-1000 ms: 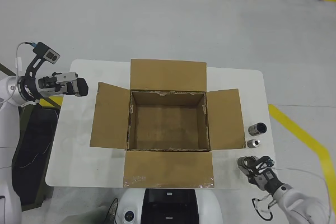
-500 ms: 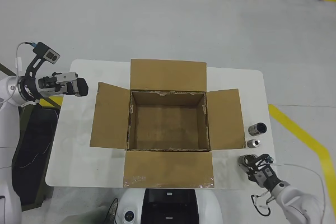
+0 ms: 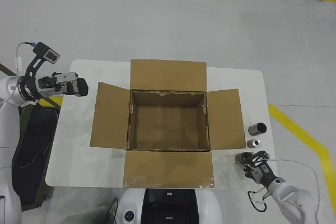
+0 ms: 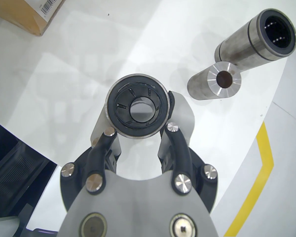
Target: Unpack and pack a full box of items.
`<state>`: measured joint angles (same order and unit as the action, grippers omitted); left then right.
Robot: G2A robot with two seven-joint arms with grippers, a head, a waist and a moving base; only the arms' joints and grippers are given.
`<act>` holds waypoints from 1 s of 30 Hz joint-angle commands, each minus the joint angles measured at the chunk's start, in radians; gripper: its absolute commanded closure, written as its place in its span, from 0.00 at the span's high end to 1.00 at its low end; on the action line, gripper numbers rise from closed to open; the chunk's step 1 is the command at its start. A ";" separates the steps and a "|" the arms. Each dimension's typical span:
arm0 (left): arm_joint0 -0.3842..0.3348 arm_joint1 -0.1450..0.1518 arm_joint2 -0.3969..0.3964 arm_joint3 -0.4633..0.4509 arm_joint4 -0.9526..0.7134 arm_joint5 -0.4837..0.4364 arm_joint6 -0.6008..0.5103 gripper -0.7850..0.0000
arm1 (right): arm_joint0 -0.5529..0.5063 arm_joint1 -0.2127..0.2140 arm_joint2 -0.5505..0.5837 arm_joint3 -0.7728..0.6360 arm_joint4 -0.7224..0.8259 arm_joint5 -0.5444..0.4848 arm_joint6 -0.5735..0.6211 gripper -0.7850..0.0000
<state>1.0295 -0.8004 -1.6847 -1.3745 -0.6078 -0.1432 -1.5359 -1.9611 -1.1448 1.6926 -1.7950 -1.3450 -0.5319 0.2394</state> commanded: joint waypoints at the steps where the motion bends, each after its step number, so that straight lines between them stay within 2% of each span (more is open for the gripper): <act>1: 0.000 0.000 0.000 0.000 0.000 0.000 0.000 1.00 | 0.004 0.000 -0.004 0.005 0.006 0.005 0.001 0.56; 2: 0.000 0.000 0.000 0.000 0.000 0.000 0.000 1.00 | 0.005 0.000 -0.005 0.007 0.007 0.006 0.000 0.63; 4: 0.000 0.000 0.000 0.000 0.000 0.000 0.000 1.00 | 0.008 0.001 -0.007 0.009 0.010 0.009 0.002 0.69; 7: 0.000 0.000 0.000 0.000 0.000 0.000 0.000 1.00 | 0.011 0.002 -0.007 0.010 0.014 0.009 0.007 0.87; 9: 0.000 0.000 0.000 0.000 0.000 0.000 0.000 1.00 | 0.009 0.003 -0.003 0.007 0.018 0.009 0.013 0.95; 11: 0.000 0.000 0.000 0.000 0.000 0.000 0.000 1.00 | 0.005 0.005 0.002 0.002 0.019 0.008 0.017 0.99; 25: 0.000 0.000 0.000 0.000 0.000 0.000 0.000 1.00 | -0.136 0.014 0.116 -0.160 0.042 0.000 0.016 1.00; 30: 0.000 0.000 0.000 0.000 0.000 0.000 0.000 1.00 | -0.146 0.016 0.124 -0.175 0.050 -0.010 0.019 1.00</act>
<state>1.0295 -0.8004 -1.6847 -1.3745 -0.6078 -0.1432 -1.5359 -2.1095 -1.1293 1.8195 -1.9717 -1.2961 -0.5378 0.2561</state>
